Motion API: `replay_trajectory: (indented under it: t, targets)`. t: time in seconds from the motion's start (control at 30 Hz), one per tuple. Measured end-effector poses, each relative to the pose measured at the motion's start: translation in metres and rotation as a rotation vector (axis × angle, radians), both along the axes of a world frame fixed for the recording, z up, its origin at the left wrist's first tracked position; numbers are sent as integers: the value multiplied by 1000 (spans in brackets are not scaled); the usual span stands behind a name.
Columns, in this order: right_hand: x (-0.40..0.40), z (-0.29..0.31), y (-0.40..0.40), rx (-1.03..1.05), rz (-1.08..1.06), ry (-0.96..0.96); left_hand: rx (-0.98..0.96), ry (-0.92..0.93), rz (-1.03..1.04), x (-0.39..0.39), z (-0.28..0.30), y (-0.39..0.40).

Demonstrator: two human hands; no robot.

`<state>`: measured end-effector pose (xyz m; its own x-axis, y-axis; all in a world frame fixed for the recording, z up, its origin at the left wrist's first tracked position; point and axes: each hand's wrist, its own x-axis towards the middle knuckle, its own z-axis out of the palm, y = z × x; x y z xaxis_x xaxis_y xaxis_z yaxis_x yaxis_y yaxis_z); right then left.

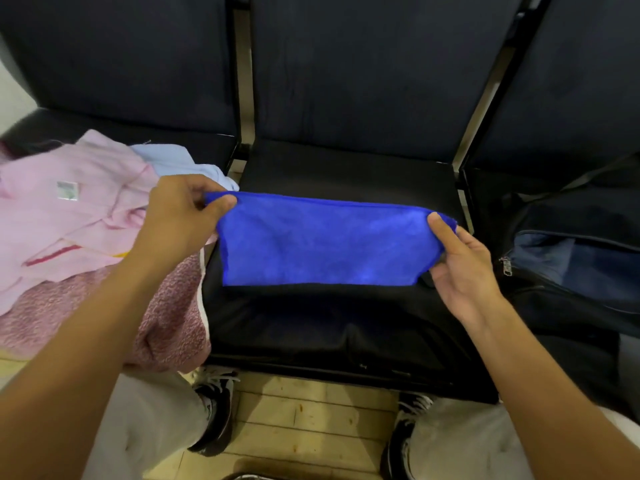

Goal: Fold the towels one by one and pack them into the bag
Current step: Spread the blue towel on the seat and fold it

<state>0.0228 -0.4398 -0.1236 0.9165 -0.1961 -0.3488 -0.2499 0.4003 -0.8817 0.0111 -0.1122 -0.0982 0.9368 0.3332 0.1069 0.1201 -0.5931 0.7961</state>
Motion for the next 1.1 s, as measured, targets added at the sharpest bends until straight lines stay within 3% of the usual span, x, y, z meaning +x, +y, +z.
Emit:
replay_trajectory:
  t: [0.17, 0.5, 0.57, 0.73, 0.9, 1.1]
  targets:
    - [9, 2, 17, 130, -10, 5, -188, 77, 25, 14, -5, -16]
    - [10, -6, 46, 145, 107, 8, -377, 165, -330, 33, -1, -79]
    - [11, -4, 46, 117, 78, 9, -340, 154, -310, 36, -2, -82]
    - [21, -3, 27, 0, -169, 2, 30, 136, -71, 44, -6, -54]
    - [29, -7, 6, -294, -159, -64, 26, 26, 49, 43, -6, -27]
    - [32, -10, 1, -321, -184, -85, -43, -61, 68, 39, -2, -22]
